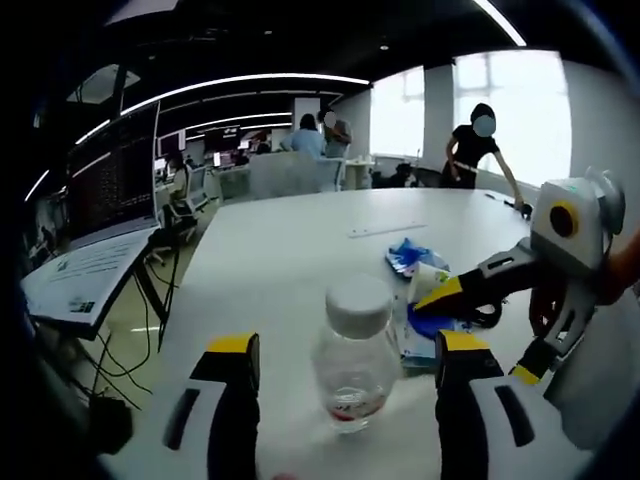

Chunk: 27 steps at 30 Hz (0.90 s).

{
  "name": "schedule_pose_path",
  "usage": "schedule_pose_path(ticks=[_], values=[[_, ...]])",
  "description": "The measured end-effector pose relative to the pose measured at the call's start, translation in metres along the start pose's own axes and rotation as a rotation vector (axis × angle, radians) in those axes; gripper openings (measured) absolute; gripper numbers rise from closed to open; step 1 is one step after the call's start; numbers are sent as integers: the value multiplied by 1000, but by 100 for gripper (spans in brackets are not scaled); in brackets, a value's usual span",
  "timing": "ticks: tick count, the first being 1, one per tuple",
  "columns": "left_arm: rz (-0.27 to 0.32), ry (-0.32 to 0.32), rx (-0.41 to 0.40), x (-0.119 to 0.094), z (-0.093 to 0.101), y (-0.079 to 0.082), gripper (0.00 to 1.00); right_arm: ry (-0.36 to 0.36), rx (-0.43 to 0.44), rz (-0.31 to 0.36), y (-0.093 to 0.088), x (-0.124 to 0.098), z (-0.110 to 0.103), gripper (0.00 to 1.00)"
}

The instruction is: Arrange the tabletop items into an orderly group along one side of the table until the central work area is clear of visible clutter.

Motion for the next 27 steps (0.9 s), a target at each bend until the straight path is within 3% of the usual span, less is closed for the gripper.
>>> schedule_pose_path(ticks=[16,27], values=[[-18,27,-18,10,4,-10,82,-4,24,17,-8,-29,7,84],[-42,44,-34,19,7,-19,80,-23,67,38,-12,-49,12,94]])
Point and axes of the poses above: the point that each gripper's makers call its tool centre point, and the gripper's own axes: x roughly forward along the fingers, z roughly to its right, y roughly out of its top, the point moved 4 cm from there along -x, roughly backward along the fingers, and after that the axes turned 15 degrees about -z, right-handed, at the moved point
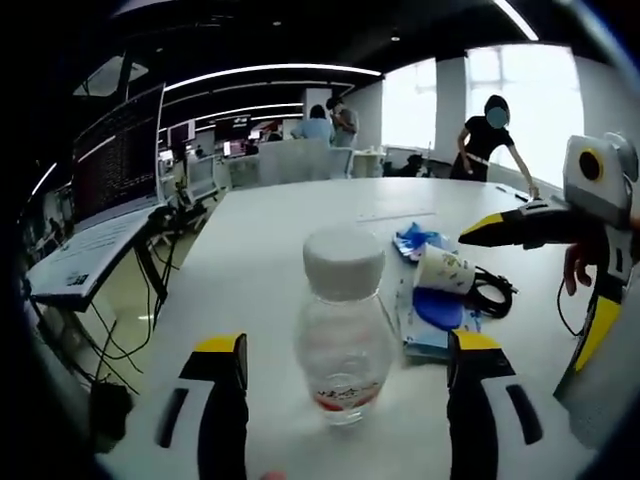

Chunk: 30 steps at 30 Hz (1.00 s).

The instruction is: Arrange the tabletop items into an orderly group along one side of the table until the central work area is clear of visible clutter.

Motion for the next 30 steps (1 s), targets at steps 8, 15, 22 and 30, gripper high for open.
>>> schedule_pose_path(ticks=[8,15,22,30], values=[[-20,14,-16,7,2,-5,72,-22,32,8,-8,-15,5,96],[-27,15,-14,14,8,-5,67,-43,57,8,-14,-25,7,97],[-32,15,-2,20,9,-4,64,-75,60,14,-17,-39,11,97],[-26,26,-5,22,10,-2,62,-92,83,1,-28,-47,15,96]])
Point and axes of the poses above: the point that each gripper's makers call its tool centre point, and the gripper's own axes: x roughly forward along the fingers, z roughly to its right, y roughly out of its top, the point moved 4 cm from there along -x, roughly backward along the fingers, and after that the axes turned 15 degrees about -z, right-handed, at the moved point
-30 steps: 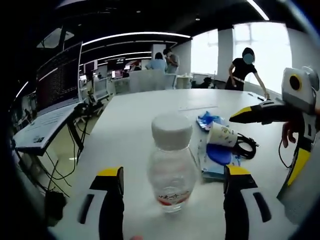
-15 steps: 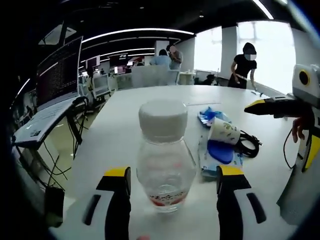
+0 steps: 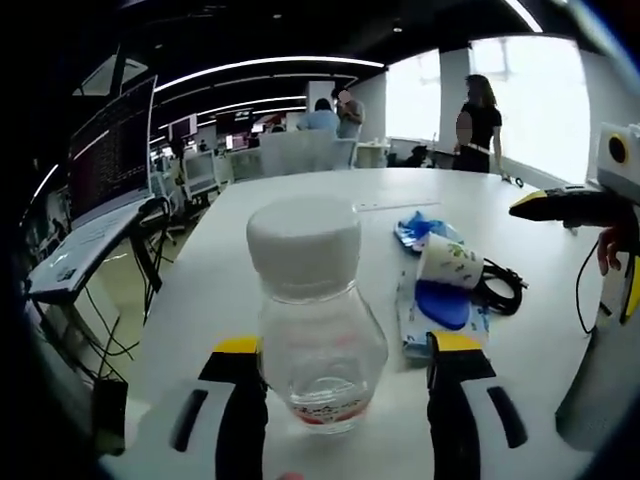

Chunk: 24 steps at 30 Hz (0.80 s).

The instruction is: Arrange the tabletop items into an orderly group along one side of the table until the central work area is clear of visible clutter.

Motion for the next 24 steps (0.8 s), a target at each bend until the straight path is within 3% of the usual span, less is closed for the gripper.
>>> schedule_pose_path(ticks=[24], values=[[-5,26,-38,9,-7,-7,51,-60,50,-7,-21,-26,15,97]])
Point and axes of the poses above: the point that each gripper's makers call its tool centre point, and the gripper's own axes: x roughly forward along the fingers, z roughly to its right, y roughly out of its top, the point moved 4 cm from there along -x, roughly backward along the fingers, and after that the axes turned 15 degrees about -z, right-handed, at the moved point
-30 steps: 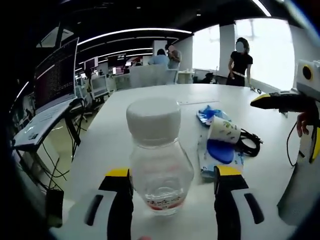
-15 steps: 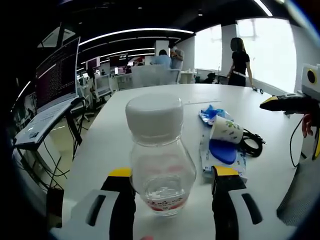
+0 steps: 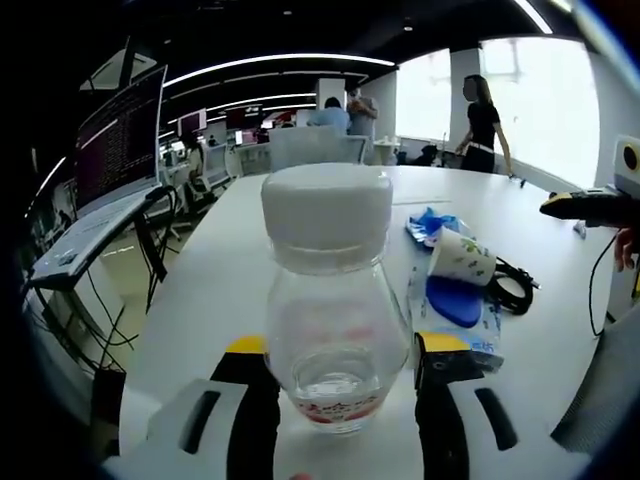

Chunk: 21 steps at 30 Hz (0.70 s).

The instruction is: Arrange the tabletop items into an orderly group along one side of the table until the central work area is clear of visible clutter.

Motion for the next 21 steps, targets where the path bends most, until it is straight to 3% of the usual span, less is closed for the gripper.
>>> schedule_pose_path(ticks=[21], values=[[-7,23,-42,9,-4,-1,42,-41,61,11,-13,-15,10,97]])
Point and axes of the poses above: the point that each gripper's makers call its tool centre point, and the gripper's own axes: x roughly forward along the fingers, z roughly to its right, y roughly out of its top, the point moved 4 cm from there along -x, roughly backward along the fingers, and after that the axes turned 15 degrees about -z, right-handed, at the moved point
